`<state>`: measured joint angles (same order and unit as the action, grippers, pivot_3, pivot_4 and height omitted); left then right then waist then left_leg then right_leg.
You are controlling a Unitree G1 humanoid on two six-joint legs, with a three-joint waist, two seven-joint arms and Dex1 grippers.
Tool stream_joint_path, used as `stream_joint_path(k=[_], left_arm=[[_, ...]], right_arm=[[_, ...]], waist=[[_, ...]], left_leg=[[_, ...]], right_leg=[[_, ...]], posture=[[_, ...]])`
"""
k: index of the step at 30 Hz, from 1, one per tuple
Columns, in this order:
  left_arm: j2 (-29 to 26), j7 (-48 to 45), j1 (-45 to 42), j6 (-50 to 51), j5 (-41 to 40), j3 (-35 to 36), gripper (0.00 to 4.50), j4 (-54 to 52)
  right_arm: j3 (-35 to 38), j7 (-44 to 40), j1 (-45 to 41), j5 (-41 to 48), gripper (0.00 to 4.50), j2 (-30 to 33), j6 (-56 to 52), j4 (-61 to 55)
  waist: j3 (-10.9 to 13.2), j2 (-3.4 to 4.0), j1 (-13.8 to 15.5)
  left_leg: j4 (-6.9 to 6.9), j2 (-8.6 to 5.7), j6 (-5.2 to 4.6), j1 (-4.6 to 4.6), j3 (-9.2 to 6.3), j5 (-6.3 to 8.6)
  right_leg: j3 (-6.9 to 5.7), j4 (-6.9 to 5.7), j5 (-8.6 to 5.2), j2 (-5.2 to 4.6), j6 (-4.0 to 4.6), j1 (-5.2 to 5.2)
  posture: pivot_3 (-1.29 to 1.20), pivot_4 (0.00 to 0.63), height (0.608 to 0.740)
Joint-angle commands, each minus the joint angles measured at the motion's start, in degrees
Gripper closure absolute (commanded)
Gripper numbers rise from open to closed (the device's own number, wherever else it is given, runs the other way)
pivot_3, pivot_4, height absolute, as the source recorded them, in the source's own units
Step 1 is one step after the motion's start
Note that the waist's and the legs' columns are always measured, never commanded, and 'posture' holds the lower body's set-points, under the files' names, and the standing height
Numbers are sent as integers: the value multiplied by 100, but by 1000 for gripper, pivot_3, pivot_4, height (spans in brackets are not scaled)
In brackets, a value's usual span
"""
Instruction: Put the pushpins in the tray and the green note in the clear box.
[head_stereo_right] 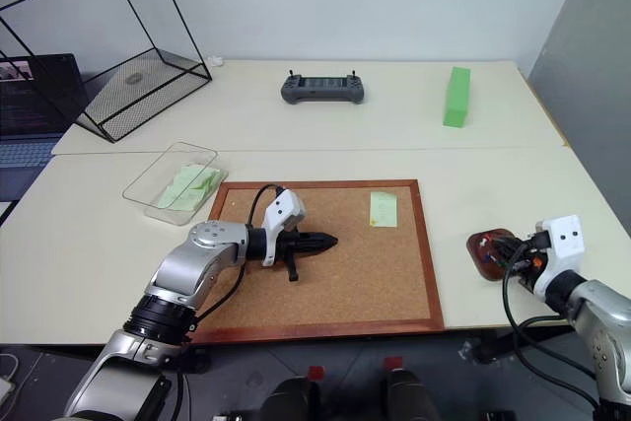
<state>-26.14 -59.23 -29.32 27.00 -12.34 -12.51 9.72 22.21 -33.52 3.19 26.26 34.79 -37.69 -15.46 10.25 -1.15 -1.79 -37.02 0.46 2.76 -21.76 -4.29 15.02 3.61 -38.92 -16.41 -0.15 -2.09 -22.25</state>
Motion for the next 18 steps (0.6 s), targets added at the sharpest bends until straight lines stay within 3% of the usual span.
stream_joint_path(k=[1, 12, 18], left_arm=[[5, 15, 50, 29, 77, -114, 4500, -6], [-9, -23, 26, -1, 83, -124, 4500, 21], [-14, -37, -13, -40, 109, -130, 4500, 72]], right_arm=[[6, 29, -75, -33, 3632, 34, 183, -82], [-58, -107, -123, -38, 3632, 115, 447, -122], [-845, -502, -283, -199, 3632, 246, 724, -650]], waist=[[0, 0, 0], [0, 0, 0], [0, 0, -1]], left_leg=[[0, 0, 0, 0, 0, 0], [0, 0, 0, 0, 0, 0], [0, 0, 0, 1, 0, 0]], right_leg=[[0, 0, 0, 0, 0, 0], [0, 0, 0, 0, 1, 0], [-1, 0, -1, 1, -1, 0]], posture=[[0, 150, 740], [0, 150, 740], [0, 150, 740]])
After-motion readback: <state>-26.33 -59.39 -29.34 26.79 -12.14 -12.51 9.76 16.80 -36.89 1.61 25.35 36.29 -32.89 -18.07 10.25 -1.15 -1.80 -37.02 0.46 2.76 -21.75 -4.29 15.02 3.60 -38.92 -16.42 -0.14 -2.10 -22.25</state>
